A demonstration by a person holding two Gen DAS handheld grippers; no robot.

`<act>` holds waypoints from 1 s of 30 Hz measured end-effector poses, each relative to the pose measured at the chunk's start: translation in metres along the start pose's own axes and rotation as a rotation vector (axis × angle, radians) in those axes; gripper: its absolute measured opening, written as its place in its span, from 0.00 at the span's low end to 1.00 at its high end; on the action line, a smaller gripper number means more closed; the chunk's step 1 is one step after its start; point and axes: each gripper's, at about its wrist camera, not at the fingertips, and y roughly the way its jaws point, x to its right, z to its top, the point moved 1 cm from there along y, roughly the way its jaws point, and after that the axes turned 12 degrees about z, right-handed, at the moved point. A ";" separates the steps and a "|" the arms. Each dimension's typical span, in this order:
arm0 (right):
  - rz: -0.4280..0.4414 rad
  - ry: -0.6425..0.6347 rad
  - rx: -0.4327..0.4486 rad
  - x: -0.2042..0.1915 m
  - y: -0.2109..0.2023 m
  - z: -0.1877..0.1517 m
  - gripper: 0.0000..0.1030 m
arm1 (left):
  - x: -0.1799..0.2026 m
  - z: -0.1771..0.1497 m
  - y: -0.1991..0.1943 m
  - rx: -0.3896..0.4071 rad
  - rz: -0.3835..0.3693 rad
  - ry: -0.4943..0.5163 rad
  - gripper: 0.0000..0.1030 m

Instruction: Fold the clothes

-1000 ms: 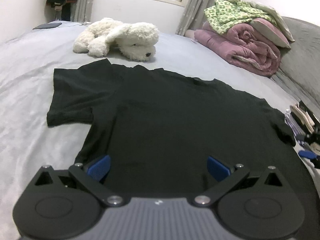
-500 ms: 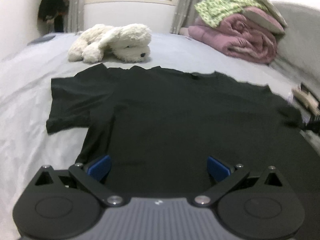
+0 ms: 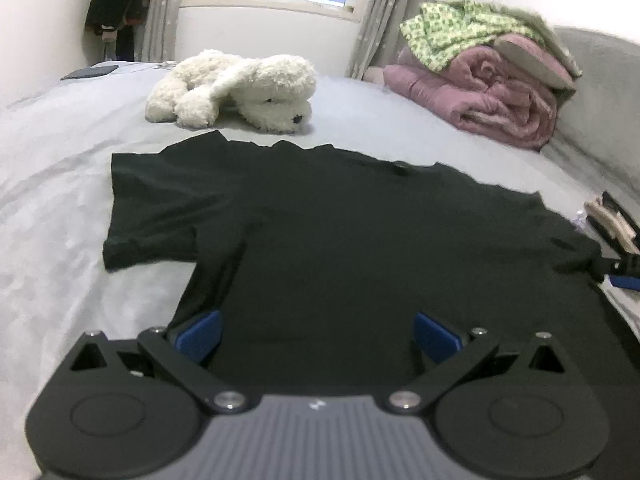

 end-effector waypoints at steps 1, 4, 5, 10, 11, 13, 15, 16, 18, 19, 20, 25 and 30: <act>0.005 -0.015 -0.021 -0.003 0.003 -0.003 0.60 | 0.002 0.001 -0.001 -0.005 0.006 0.010 1.00; 0.025 -0.055 -0.068 -0.009 0.006 -0.010 0.61 | 0.002 -0.002 -0.001 -0.004 0.003 0.031 1.00; 0.027 -0.074 -0.077 -0.011 0.006 -0.013 0.63 | 0.003 -0.003 -0.001 -0.001 0.004 0.043 1.00; 0.021 -0.170 -0.082 -0.019 0.005 -0.022 0.63 | 0.008 -0.004 -0.003 0.004 0.007 0.074 1.00; 0.022 -0.176 -0.084 -0.020 0.005 -0.022 0.64 | 0.008 -0.003 -0.003 0.003 0.002 0.063 1.00; 0.024 -0.181 -0.082 -0.021 0.005 -0.025 0.65 | 0.007 -0.003 -0.002 0.001 0.003 0.053 1.00; 0.022 -0.191 -0.078 -0.022 0.005 -0.027 0.65 | 0.008 -0.003 -0.001 0.000 0.005 0.048 1.00; 0.021 -0.194 -0.077 -0.022 0.005 -0.028 0.65 | 0.008 -0.003 -0.001 -0.001 0.006 0.045 1.00; 0.020 -0.191 -0.076 -0.022 0.005 -0.027 0.66 | 0.007 -0.002 -0.001 -0.004 0.005 0.036 1.00; 0.019 -0.189 -0.075 -0.023 0.005 -0.027 0.66 | 0.007 -0.002 -0.001 -0.007 0.002 0.028 1.00; 0.018 -0.189 -0.075 -0.023 0.005 -0.027 0.66 | 0.005 -0.001 -0.002 -0.010 -0.002 0.019 1.00; 0.033 -0.189 -0.074 -0.029 0.001 -0.026 0.66 | 0.000 0.003 -0.004 -0.032 -0.022 -0.041 1.00; 0.071 -0.198 -0.061 -0.041 -0.006 -0.024 0.66 | -0.005 0.008 -0.009 -0.057 -0.048 -0.111 1.00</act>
